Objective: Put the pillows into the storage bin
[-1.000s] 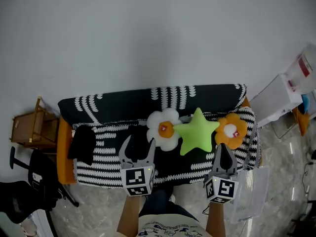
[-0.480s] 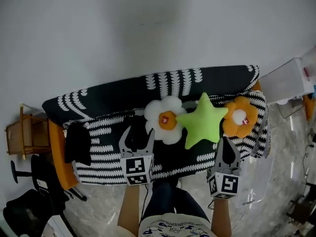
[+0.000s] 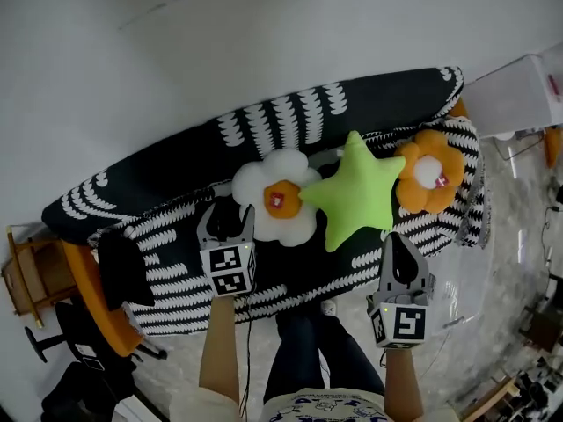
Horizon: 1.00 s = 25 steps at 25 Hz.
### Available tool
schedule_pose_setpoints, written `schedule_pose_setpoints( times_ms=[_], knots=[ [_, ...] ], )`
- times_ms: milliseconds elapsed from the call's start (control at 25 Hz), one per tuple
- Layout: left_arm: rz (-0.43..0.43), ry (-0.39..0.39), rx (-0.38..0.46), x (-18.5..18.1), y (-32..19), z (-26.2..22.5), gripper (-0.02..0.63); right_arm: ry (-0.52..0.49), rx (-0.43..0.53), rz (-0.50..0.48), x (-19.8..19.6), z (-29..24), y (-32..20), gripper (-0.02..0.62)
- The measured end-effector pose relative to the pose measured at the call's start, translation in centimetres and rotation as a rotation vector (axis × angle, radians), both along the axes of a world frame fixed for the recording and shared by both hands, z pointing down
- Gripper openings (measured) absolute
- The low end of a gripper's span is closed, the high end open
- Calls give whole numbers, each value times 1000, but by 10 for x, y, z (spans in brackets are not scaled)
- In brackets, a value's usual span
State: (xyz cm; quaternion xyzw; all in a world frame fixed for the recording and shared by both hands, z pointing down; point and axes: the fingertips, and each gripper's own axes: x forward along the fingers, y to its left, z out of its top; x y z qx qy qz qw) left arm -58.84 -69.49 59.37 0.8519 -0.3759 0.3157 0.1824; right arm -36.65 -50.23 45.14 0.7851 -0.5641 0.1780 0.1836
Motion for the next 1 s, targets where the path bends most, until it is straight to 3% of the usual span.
schedule_pose_setpoints(
  times_ms=[440,680,880,1000],
  knots=[
    [124,-116,-147,25,-17,131,307,-52,-100,31,0,71,5,18],
    [124,-202,-215,18,-29,185,307,-75,-109,49,-4,84,0,18],
    [142,-197,-267,18,-36,205,307,-108,-115,85,-3,94,-1,18],
    [153,-170,-298,20,-36,211,264,-102,-129,77,-6,97,0,18]
  ],
)
